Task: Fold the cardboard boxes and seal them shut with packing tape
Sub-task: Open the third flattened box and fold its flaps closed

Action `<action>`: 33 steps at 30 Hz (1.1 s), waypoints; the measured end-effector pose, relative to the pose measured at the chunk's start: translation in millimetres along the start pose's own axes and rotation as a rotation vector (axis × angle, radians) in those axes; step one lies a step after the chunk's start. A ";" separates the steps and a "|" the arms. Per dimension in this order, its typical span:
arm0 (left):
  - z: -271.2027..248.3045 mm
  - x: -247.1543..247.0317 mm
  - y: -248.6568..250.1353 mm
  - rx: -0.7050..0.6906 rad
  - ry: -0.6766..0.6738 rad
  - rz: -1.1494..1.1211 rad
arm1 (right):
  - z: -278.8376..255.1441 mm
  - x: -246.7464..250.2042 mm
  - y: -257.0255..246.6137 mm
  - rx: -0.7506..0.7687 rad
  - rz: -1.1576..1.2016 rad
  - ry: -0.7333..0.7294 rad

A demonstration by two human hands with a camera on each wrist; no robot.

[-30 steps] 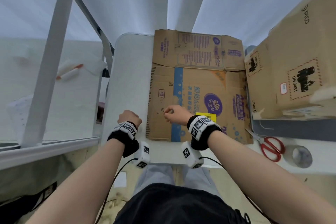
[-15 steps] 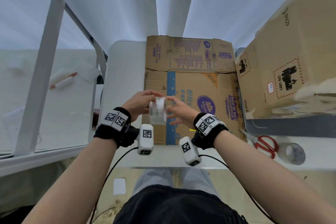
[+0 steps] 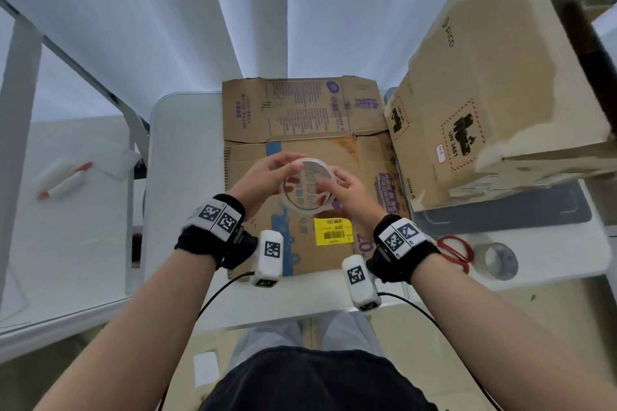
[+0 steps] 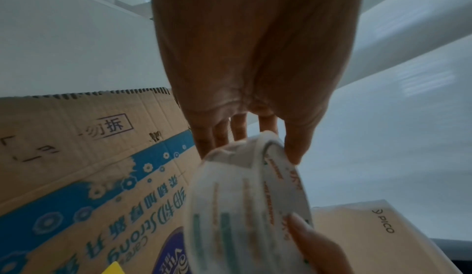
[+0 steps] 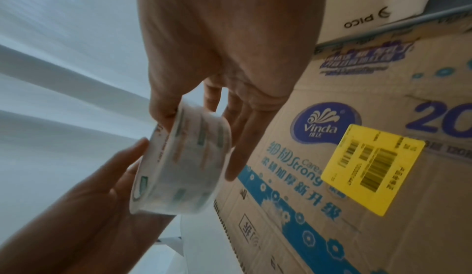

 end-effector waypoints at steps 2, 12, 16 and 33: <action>2.4 -5.1 6.5 -0.045 0.035 -0.049 | -4.8 8.8 -1.9 -0.013 0.073 -0.018; 28.9 -49.3 16.8 -0.211 -0.005 0.194 | -19.3 50.8 -4.5 -0.174 0.542 0.076; 34.3 -57.7 30.8 -0.323 0.109 0.246 | -20.3 62.4 -5.6 -0.200 0.647 0.097; 49.2 -149.9 -22.1 -0.241 0.016 0.308 | -57.1 146.7 71.2 -0.507 0.251 0.355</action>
Point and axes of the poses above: each hand's wrist, its own z-axis towards the middle knuckle, its own x-axis out of the back of the hand, y = z × x, the point moved 8 cm from there along z, towards the middle knuckle, and after that the axes turned 2 degrees about -x, right-handed, at the moved point
